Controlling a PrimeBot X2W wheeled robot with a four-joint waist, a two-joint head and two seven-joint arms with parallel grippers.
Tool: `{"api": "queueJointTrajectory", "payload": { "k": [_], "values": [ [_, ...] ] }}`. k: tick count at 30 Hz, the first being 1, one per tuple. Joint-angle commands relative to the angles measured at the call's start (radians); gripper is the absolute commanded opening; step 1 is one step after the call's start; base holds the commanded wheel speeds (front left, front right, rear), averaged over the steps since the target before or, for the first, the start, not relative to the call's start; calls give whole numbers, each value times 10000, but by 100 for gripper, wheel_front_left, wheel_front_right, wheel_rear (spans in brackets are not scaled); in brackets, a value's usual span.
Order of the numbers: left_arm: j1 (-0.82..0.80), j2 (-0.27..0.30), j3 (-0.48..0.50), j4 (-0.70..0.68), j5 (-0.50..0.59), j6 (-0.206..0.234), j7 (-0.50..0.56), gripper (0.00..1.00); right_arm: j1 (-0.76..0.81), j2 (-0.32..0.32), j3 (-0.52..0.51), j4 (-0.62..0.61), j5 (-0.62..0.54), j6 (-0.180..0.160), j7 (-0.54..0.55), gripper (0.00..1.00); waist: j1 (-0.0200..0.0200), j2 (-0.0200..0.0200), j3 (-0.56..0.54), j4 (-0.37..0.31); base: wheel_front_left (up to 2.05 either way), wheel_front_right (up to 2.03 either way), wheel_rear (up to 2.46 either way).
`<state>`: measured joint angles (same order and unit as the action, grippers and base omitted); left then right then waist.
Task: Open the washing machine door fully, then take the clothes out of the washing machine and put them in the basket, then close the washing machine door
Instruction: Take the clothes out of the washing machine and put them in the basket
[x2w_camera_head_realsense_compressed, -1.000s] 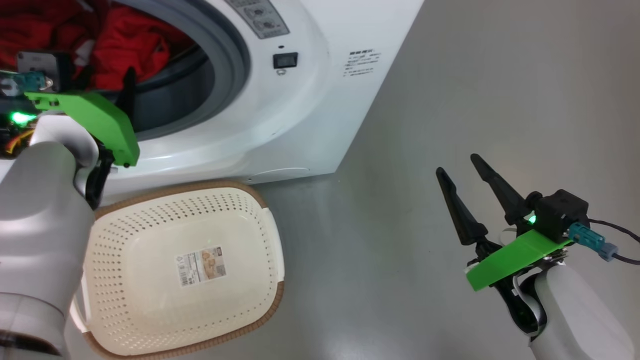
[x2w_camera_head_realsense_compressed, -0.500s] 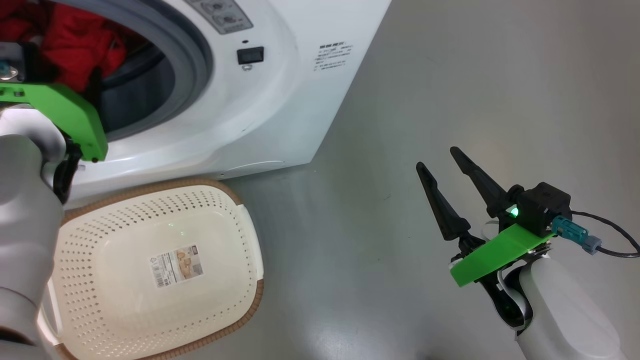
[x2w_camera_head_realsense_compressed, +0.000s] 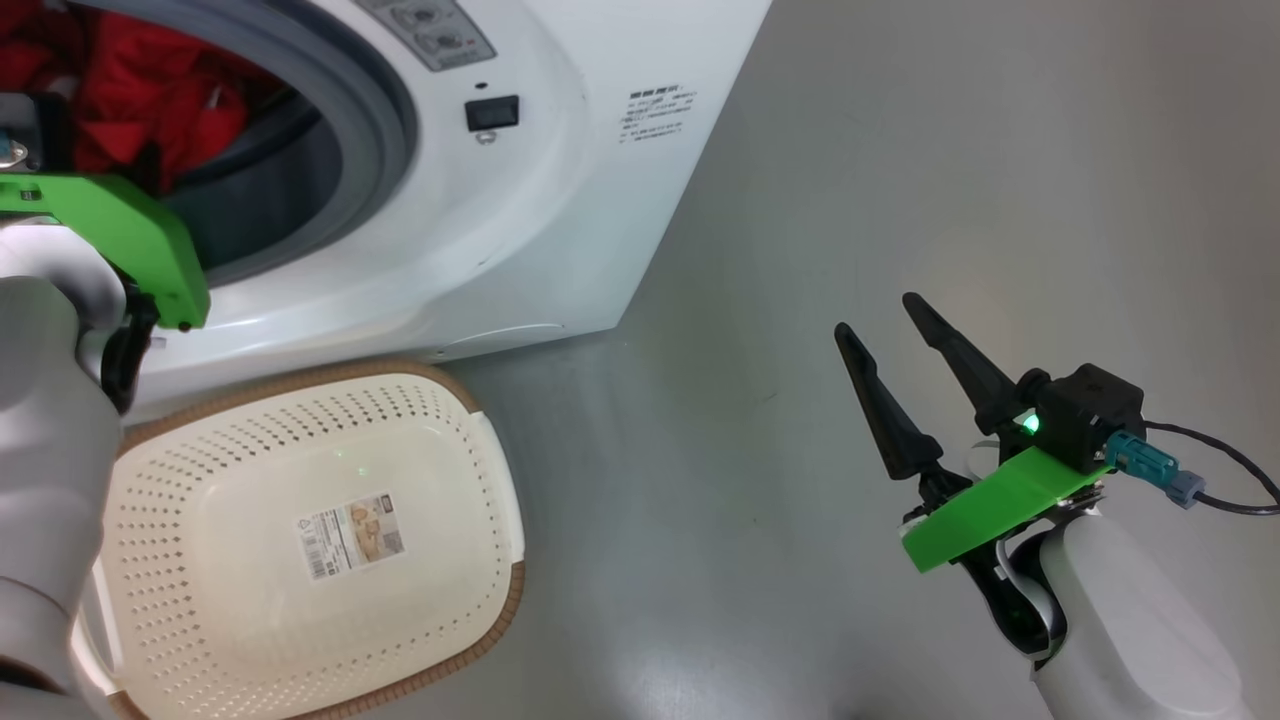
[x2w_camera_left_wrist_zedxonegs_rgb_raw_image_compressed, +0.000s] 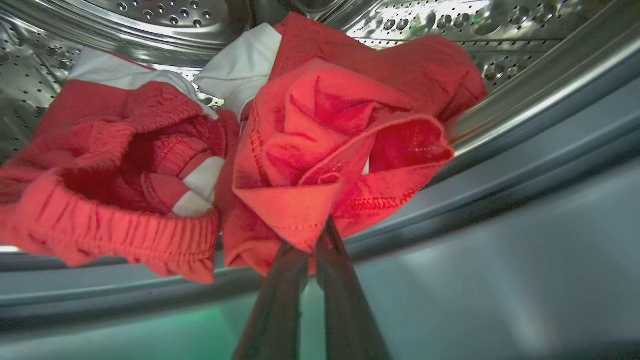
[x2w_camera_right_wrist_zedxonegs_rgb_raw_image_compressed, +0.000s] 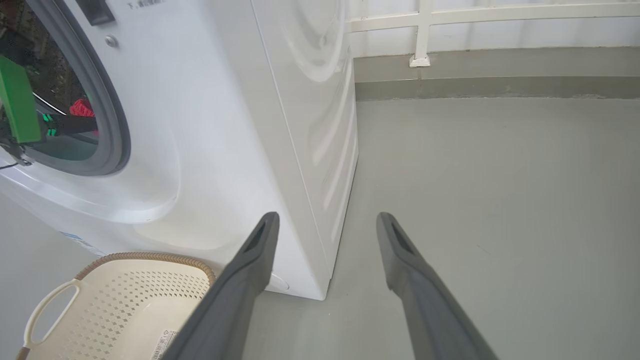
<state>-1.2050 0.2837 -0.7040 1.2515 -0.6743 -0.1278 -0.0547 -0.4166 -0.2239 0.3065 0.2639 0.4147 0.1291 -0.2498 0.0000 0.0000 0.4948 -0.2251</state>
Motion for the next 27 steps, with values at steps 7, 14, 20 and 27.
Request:
{"api": "queueJointTrajectory", "payload": {
  "k": [7, 14, 20, 27],
  "values": [
    [-47, 221, 12, -290, -536, -29, -686, 0, 170, -78, 16, -97, -92, 16, -120, 100, 0, 0, -411, 339, 0, 0, 0],
    [820, -32, 84, -828, -1356, -29, -1806, 0, 532, -196, -146, -51, -40, 16, -120, 100, 0, 0, -1190, 858, 0, 0, 0],
    [1541, 0, 384, -1864, -1652, -29, -2060, 0, 916, -344, -395, -28, 7, 16, -120, 100, 0, 0, -1739, 1313, 0, 0, 0],
    [2941, 70, 1924, -3841, -761, -8, -2067, 0, 1327, -450, -606, -40, 37, 16, -120, 100, 0, 0, -2327, 1676, 0, 0, 0]
  ]
}}
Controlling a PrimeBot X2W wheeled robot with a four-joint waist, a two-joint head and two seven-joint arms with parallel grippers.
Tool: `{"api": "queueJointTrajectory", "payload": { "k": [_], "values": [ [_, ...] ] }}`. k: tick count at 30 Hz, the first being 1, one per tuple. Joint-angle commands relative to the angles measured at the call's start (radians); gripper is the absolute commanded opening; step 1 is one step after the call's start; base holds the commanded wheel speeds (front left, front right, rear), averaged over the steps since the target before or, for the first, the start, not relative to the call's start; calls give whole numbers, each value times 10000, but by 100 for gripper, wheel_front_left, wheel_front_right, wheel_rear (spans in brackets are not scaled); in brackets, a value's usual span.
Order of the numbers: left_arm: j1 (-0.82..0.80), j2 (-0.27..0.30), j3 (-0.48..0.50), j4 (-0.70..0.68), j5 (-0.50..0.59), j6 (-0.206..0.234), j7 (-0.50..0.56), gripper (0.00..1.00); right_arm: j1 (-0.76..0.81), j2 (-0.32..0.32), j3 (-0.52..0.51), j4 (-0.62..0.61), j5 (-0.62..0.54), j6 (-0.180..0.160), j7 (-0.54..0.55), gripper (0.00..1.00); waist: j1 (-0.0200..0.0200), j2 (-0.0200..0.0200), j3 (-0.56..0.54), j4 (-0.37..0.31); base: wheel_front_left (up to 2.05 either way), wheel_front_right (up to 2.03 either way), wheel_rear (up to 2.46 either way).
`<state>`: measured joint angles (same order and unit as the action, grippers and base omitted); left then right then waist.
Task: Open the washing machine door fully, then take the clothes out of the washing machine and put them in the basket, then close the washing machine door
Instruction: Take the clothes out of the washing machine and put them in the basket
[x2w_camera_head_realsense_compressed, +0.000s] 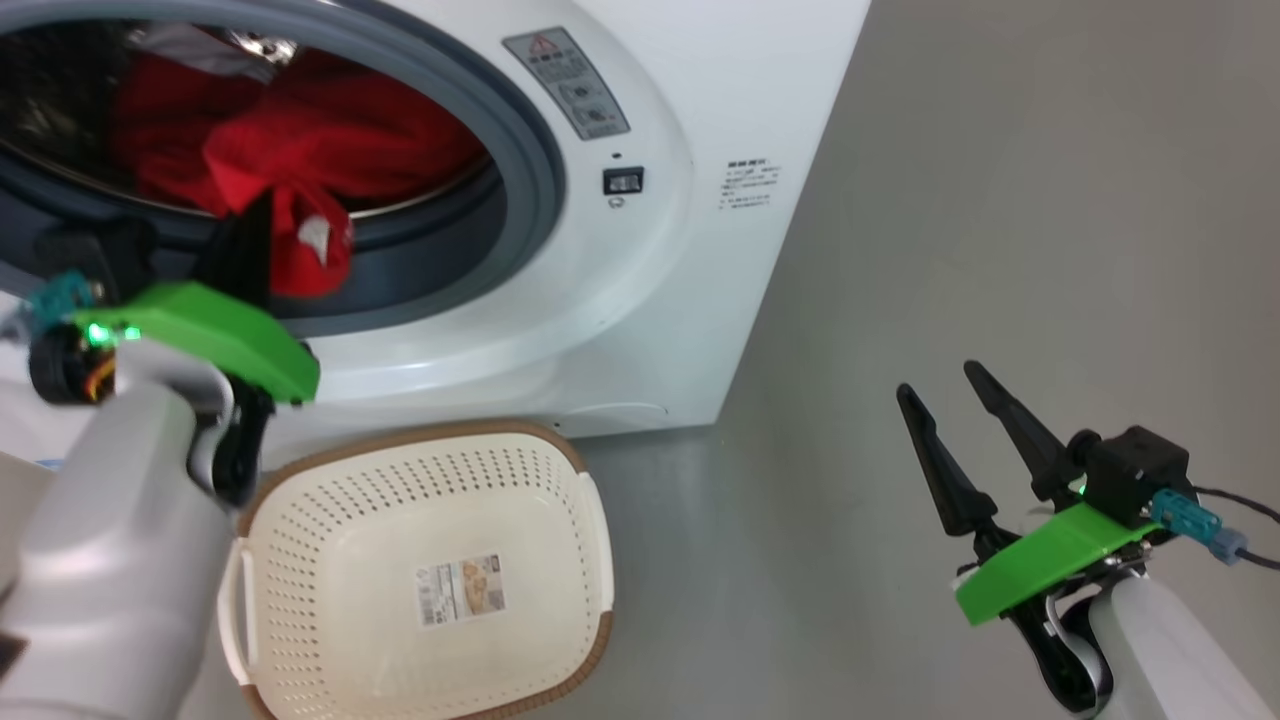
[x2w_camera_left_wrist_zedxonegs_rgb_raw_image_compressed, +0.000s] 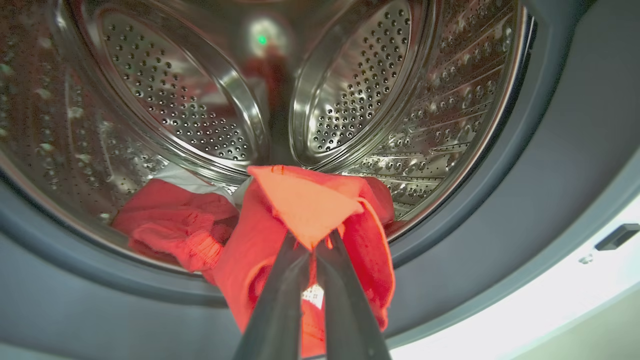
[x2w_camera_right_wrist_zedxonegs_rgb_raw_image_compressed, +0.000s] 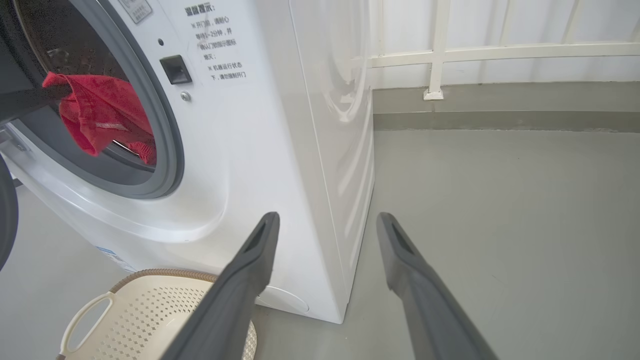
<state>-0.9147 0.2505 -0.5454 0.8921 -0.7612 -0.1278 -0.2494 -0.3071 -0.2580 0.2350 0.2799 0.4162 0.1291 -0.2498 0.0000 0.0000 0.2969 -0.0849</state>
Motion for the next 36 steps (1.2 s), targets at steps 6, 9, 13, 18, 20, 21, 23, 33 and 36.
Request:
{"api": "queueJointTrajectory", "payload": {
  "k": [6, 9, 13, 18, 20, 21, 23, 33, 36],
  "values": [
    [1583, 230, 1711, -1914, 1041, 7, -122, 0, 571, -136, -25, -202, 60, 16, -120, 100, 0, 0, -753, 475, 0, 0, 0],
    [2294, 139, 2301, -2762, 1472, 20, -123, 0, 671, -154, -75, -216, 70, 16, -120, 100, 0, 0, -874, 571, 0, 0, 0],
    [3226, 31, 2902, -3901, 2012, 48, -123, 0, 818, -191, -136, -234, 81, 16, -120, 100, 0, 0, -1018, 680, 0, 0, 0],
    [4378, -79, 3446, -5441, 2488, 142, -123, 0, 978, -219, -193, -248, 90, 16, -120, 100, 0, 0, -1177, 794, 0, 0, 0],
    [4812, -111, 3578, -6081, 2617, 176, -123, 0, 1054, -233, -217, -259, 91, 16, -120, 100, 0, 0, -1241, 851, 0, 0, 0],
    [5024, -109, 3618, -6401, 2687, 209, -123, 0, 1089, -241, -226, -264, 94, 16, -120, 100, 0, 0, -1262, 877, 0, 0, 0],
    [5229, -118, 3667, -6726, 2720, 249, -123, 0, 1114, -248, -233, -269, 96, 16, -120, 100, 0, 0, -1280, 899, 0, 0, 0],
    [6967, 67, 3862, -10176, 3006, 1022, 134, 0, 1199, -313, -267, -312, 99, 16, -120, 100, 0, 0, -1332, 1086, 0, 0, 0],
    [7319, 175, 3836, -11023, 3136, 1242, 418, 0, 1165, -315, -281, -325, 93, 16, -120, 100, 0, 0, -1272, 1117, 0, 0, 0]
  ]
}}
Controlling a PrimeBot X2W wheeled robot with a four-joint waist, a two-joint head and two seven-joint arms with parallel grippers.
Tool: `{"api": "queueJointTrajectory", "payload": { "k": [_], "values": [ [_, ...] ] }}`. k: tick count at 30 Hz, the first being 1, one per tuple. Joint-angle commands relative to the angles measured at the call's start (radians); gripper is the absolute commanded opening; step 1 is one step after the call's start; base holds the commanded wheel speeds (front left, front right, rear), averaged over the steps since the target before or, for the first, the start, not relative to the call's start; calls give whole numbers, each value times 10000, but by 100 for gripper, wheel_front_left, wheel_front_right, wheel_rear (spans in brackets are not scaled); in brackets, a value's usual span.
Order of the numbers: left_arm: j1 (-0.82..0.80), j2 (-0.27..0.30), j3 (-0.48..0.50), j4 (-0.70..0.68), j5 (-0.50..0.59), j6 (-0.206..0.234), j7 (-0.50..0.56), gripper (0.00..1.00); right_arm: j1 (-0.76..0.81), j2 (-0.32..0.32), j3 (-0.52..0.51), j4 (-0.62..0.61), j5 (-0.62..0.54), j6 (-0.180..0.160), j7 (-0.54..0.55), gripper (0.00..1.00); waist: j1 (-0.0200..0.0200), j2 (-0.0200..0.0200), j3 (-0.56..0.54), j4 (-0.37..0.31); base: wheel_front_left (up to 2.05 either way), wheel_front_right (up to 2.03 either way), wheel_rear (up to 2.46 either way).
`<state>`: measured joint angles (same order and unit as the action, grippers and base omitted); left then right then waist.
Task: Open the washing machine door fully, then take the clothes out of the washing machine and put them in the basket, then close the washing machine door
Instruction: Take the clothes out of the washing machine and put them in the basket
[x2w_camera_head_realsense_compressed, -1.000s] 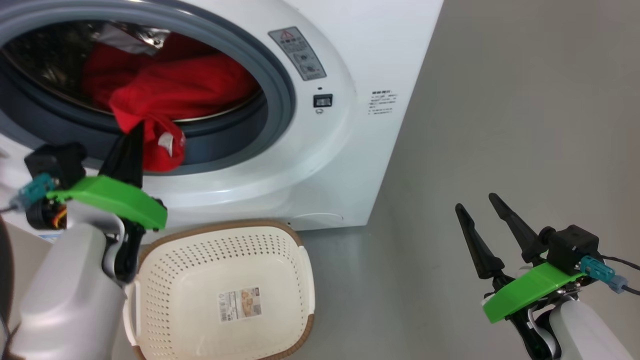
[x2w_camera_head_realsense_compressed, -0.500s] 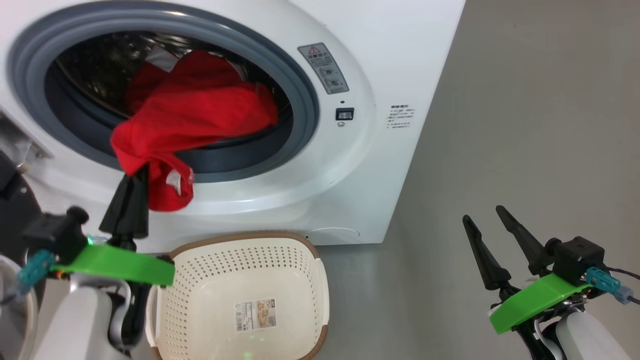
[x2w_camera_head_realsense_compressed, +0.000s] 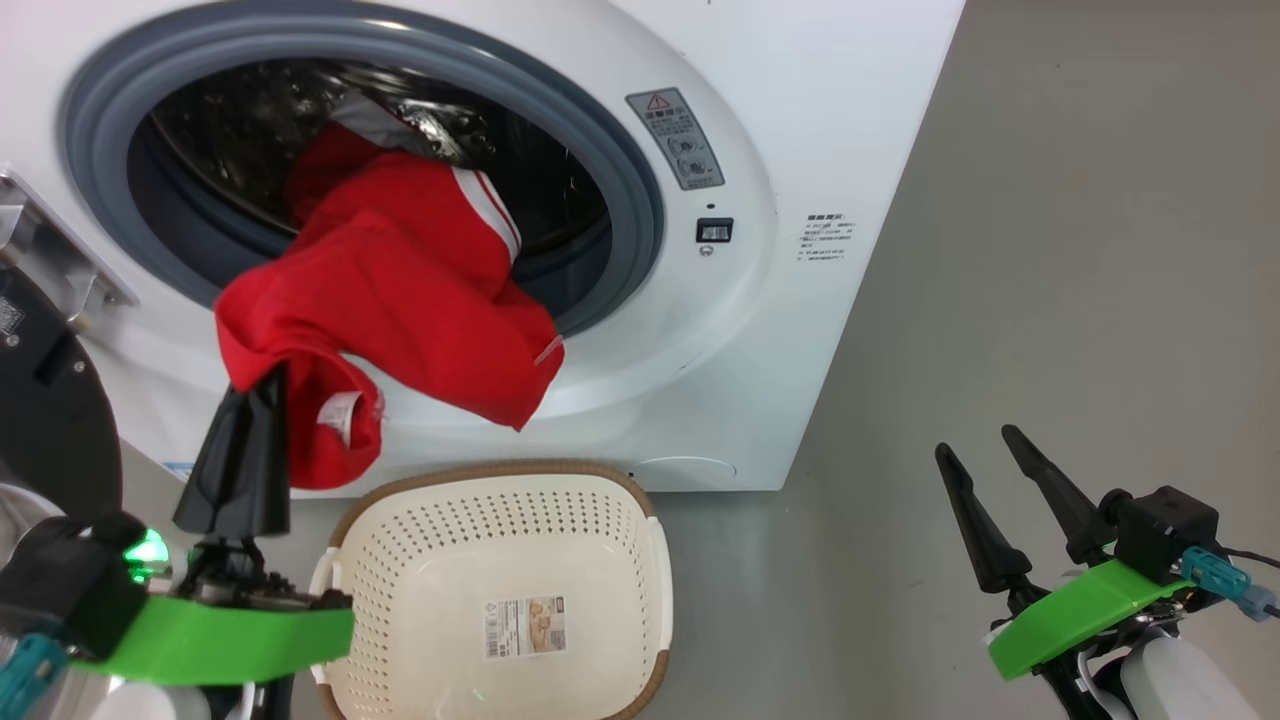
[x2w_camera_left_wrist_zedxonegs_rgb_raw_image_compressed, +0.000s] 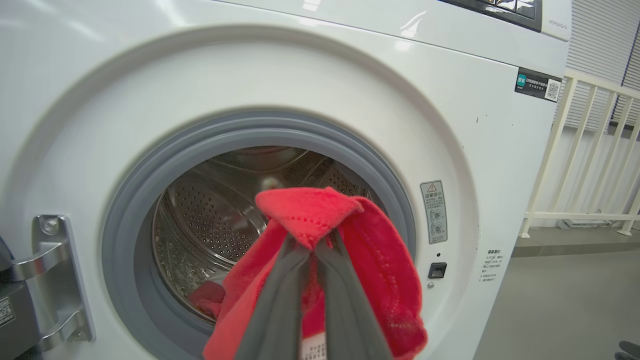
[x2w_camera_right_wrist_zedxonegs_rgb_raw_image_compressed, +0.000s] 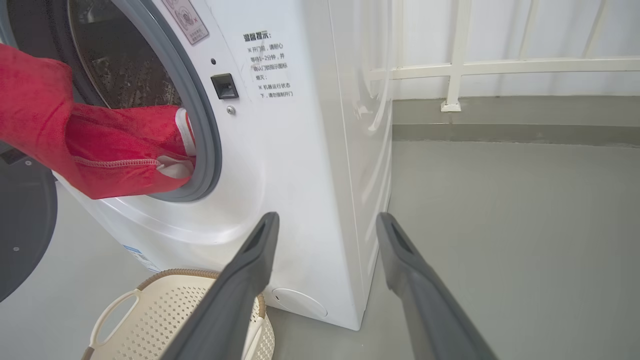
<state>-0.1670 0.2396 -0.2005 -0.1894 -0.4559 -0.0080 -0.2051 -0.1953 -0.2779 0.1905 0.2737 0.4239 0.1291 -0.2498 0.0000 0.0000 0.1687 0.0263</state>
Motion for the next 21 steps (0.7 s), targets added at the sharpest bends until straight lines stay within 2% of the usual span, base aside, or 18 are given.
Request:
{"api": "queueJointTrajectory", "payload": {
  "k": [1, 5, 9, 14, 21],
  "values": [
    [-66, 285, 364, -440, 99, 98, 43, 0, 31, -114, 172, -268, 16, 16, -120, 100, 0, 0, 40, 1, 0, 0, 0],
    [275, 223, 177, -735, 44, 204, 323, 0, -78, -108, 211, -293, 22, 16, -120, 100, 0, 0, 189, -41, 0, 0, 0],
    [490, 102, -137, -7, 7, 122, 347, 0, -204, -82, 280, -305, 26, 16, -120, 100, 0, 0, 359, -190, 0, 0, 0],
    [485, -392, -494, 1835, -387, -224, 76, 0, -300, -62, 270, -322, 31, 16, -120, 100, 0, 0, 568, -376, 0, 0, 0],
    [-390, -652, -941, 5165, -455, -871, -323, 0, -472, -35, 225, -353, 11, 16, -120, 100, 0, 0, 911, -574, 0, 0, 0]
  ]
}}
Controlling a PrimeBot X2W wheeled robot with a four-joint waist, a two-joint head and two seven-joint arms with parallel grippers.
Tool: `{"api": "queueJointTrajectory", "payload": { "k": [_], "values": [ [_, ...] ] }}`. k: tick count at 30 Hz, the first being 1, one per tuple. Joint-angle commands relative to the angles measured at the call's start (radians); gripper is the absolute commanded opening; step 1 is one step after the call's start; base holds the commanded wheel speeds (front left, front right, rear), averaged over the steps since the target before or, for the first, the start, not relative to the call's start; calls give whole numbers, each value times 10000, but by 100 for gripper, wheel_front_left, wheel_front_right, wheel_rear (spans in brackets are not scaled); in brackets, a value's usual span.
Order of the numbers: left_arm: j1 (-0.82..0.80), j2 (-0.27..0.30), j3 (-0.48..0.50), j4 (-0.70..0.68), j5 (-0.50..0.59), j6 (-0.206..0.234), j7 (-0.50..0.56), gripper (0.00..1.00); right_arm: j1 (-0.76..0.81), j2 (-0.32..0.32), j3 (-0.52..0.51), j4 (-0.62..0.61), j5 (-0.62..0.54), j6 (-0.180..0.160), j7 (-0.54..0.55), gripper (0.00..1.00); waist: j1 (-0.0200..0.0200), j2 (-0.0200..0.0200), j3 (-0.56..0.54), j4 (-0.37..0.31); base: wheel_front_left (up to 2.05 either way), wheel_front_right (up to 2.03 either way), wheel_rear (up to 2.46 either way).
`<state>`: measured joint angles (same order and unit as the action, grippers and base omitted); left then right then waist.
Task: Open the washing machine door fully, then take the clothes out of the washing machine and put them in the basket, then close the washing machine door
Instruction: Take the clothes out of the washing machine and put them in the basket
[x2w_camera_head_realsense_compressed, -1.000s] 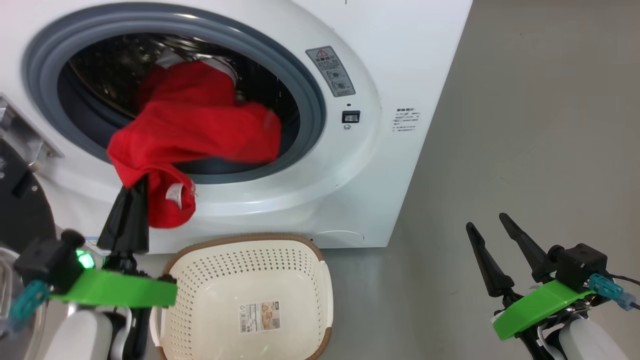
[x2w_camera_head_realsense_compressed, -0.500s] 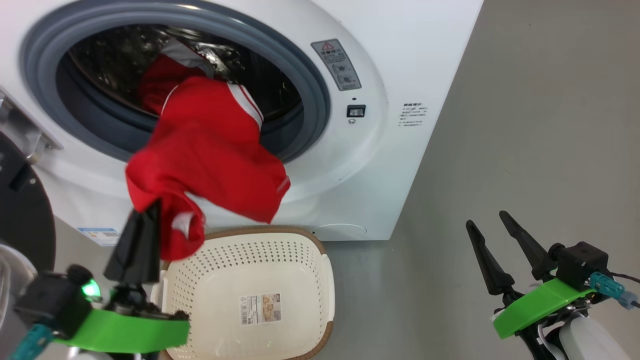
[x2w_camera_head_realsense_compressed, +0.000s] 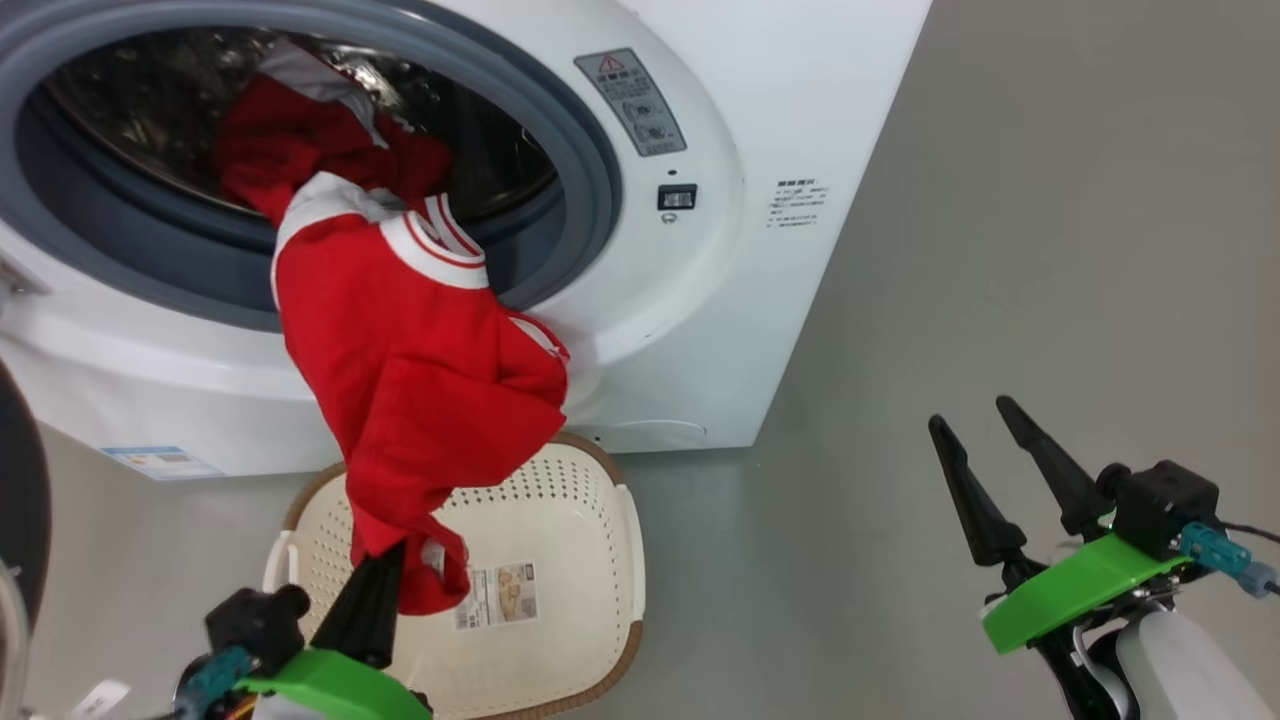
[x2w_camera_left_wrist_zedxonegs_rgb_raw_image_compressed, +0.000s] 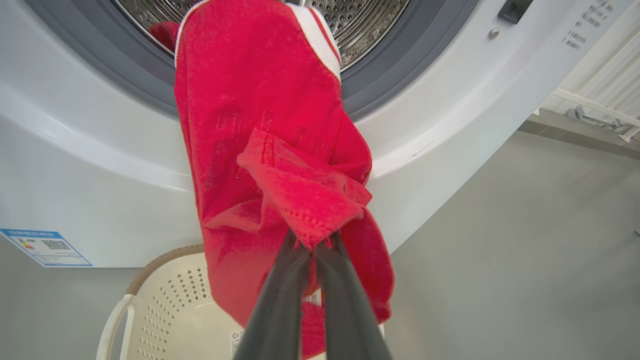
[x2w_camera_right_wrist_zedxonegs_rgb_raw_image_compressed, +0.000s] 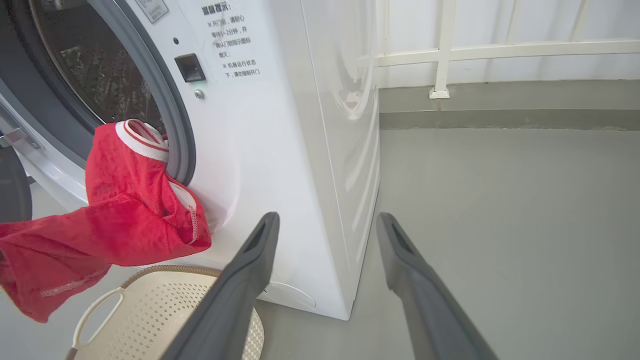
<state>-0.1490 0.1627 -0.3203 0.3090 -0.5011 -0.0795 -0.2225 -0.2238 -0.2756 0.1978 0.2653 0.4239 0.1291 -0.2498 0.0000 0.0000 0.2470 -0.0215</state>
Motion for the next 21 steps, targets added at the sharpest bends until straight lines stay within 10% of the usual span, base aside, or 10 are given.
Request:
{"api": "queueJointTrajectory", "payload": {
  "k": [1, 21],
  "values": [
    [-756, 113, 175, 663, 98, -197, -195, 0, -216, -52, 153, -271, 6, 16, -120, 100, 0, 0, 175, -126, 0, 0, 0],
    [-3834, -753, -413, 7079, 578, -508, -391, 0, -904, 243, 267, -359, -95, 16, -120, 100, 0, 0, 1313, -662, 0, 0, 0]
  ]
}}
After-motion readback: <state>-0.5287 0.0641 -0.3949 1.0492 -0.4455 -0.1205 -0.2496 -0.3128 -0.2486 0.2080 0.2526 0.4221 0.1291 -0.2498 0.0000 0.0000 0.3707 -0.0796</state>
